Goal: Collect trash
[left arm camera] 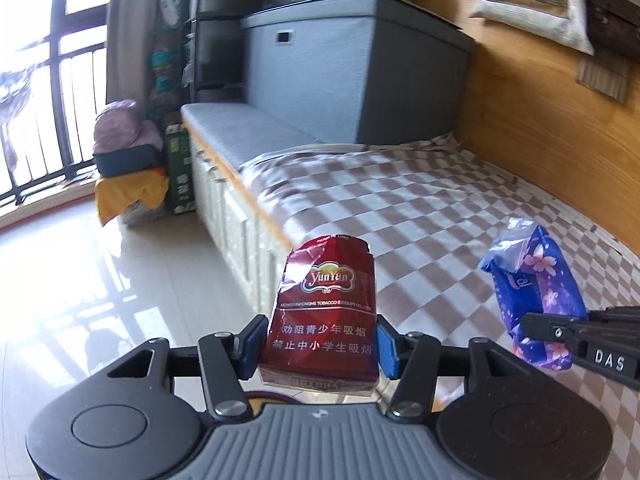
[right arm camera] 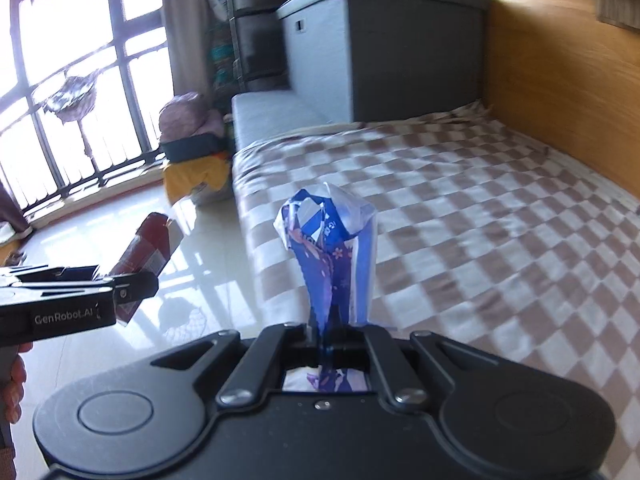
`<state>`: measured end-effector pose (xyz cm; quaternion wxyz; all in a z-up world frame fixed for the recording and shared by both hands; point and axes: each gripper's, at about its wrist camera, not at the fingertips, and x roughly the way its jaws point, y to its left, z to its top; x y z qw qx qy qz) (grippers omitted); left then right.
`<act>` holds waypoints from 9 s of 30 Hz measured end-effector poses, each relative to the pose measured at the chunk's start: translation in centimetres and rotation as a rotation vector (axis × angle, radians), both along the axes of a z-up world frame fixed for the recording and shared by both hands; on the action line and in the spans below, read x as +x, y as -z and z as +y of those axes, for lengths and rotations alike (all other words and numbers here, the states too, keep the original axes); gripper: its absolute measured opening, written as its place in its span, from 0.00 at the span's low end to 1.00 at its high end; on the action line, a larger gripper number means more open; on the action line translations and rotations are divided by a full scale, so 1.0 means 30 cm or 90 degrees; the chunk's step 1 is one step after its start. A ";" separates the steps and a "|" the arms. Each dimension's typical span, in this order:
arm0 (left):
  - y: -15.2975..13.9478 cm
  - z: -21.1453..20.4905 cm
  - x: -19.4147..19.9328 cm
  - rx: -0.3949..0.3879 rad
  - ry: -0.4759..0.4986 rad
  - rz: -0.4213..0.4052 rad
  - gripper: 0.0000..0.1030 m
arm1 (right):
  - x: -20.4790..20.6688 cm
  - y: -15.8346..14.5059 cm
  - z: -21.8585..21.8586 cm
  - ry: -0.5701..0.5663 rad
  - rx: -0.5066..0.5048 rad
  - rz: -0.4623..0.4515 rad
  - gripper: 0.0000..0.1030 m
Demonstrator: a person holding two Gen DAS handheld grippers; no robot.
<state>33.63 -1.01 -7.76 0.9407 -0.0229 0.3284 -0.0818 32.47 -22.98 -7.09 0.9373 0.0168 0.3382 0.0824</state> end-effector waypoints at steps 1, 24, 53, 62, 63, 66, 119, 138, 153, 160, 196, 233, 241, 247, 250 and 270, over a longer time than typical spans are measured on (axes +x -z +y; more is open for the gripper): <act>0.007 0.019 -0.003 -0.002 -0.006 0.003 0.54 | 0.000 0.008 0.027 -0.009 -0.001 0.004 0.02; 0.400 0.407 -0.020 -0.044 -0.127 0.156 0.54 | 0.084 0.392 0.487 -0.147 -0.048 0.160 0.02; 0.905 0.431 0.146 -0.132 -0.194 0.421 0.69 | 0.304 0.843 0.528 -0.128 -0.040 0.361 0.03; 0.893 0.445 0.159 -0.109 -0.194 0.431 0.72 | 0.328 0.849 0.532 -0.139 -0.030 0.363 0.11; 0.892 0.447 0.159 -0.106 -0.195 0.432 0.72 | 0.331 0.849 0.531 -0.139 -0.029 0.364 0.12; 0.890 0.450 0.166 -0.093 -0.199 0.438 0.74 | 0.337 0.846 0.537 -0.138 -0.033 0.365 0.25; 0.269 0.464 -0.189 0.014 -0.197 0.280 1.00 | 0.004 0.212 0.404 -0.116 -0.082 0.183 1.00; -0.064 0.326 -0.437 0.025 -0.163 0.138 1.00 | -0.289 -0.074 0.221 -0.070 -0.063 0.080 1.00; -0.149 0.266 -0.633 0.030 -0.166 0.098 1.00 | -0.482 -0.163 0.132 -0.044 -0.073 0.045 1.00; -0.147 0.241 -0.707 0.033 -0.170 0.092 1.00 | -0.561 -0.173 0.107 -0.035 -0.076 0.034 1.00; -0.176 0.184 -0.843 0.050 -0.146 0.049 1.00 | -0.760 -0.231 0.113 -0.028 -0.084 -0.004 1.00; -0.188 0.185 -0.849 0.051 -0.148 0.042 1.00 | -0.769 -0.232 0.124 -0.040 -0.085 -0.007 1.00; -0.187 0.185 -0.850 0.051 -0.148 0.042 1.00 | -0.769 -0.232 0.123 -0.040 -0.085 -0.006 1.00; -0.185 0.183 -0.851 0.051 -0.148 0.042 1.00 | -0.769 -0.231 0.122 -0.040 -0.085 -0.007 1.00; -0.185 0.183 -0.851 0.051 -0.149 0.041 1.00 | -0.770 -0.232 0.123 -0.040 -0.084 -0.007 1.00; -0.195 0.191 -0.849 0.053 -0.151 0.041 1.00 | -0.770 -0.230 0.121 -0.040 -0.084 -0.007 1.00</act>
